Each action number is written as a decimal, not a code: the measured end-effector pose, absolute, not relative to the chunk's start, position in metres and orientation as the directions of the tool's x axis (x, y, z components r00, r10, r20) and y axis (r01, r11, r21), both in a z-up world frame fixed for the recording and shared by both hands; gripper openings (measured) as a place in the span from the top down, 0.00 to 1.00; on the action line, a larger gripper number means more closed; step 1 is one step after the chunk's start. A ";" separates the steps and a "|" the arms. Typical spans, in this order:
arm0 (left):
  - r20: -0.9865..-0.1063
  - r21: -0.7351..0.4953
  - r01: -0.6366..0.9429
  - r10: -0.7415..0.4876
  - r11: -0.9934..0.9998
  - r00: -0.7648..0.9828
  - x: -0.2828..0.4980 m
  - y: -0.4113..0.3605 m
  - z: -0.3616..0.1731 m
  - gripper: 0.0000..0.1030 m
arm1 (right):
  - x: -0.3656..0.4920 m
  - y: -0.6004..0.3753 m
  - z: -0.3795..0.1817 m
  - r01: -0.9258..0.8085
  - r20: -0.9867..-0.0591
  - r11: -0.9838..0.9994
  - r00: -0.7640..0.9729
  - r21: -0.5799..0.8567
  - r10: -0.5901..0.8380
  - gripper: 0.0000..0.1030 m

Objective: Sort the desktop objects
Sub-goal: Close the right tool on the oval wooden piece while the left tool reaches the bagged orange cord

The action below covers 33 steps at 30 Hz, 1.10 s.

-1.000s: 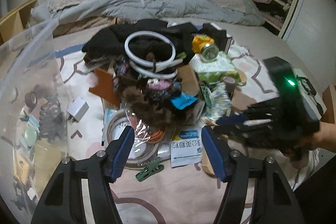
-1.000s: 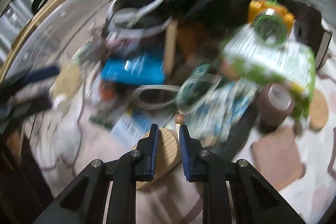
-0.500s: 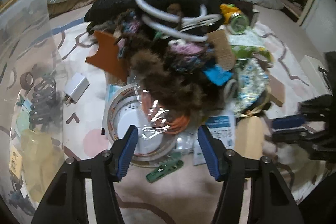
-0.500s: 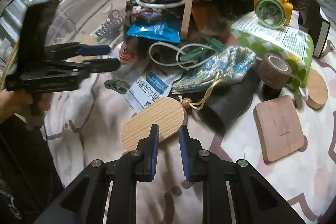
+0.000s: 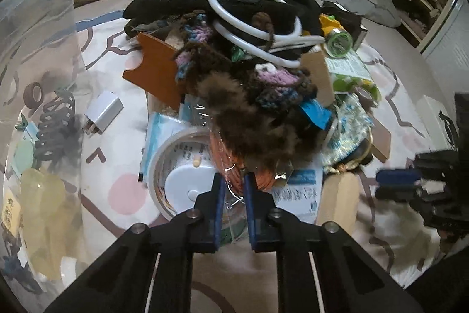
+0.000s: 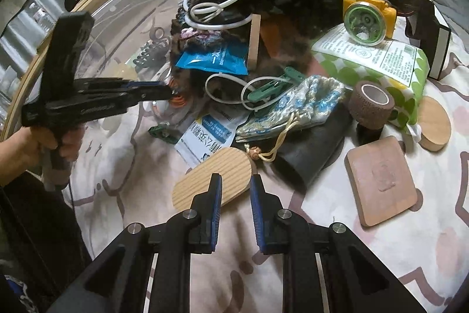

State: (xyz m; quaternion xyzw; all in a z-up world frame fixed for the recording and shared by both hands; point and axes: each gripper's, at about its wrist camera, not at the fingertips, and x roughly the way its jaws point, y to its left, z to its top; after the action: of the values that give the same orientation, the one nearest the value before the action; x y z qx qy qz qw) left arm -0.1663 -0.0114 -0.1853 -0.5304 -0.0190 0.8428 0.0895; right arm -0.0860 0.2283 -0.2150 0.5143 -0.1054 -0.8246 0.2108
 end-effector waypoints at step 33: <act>-0.929 -0.086 -0.279 0.178 -0.956 -0.325 -0.034 -0.035 -0.192 0.31 | -0.106 0.203 -0.242 0.146 -0.873 -0.926 -0.309 0.348 -0.377 0.80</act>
State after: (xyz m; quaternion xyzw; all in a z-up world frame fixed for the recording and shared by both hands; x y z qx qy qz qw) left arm -0.0337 -0.0353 -0.1922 -0.5638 0.0449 0.8126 0.1405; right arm -0.1063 0.2025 -0.2422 0.5647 -0.1021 -0.8026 0.1629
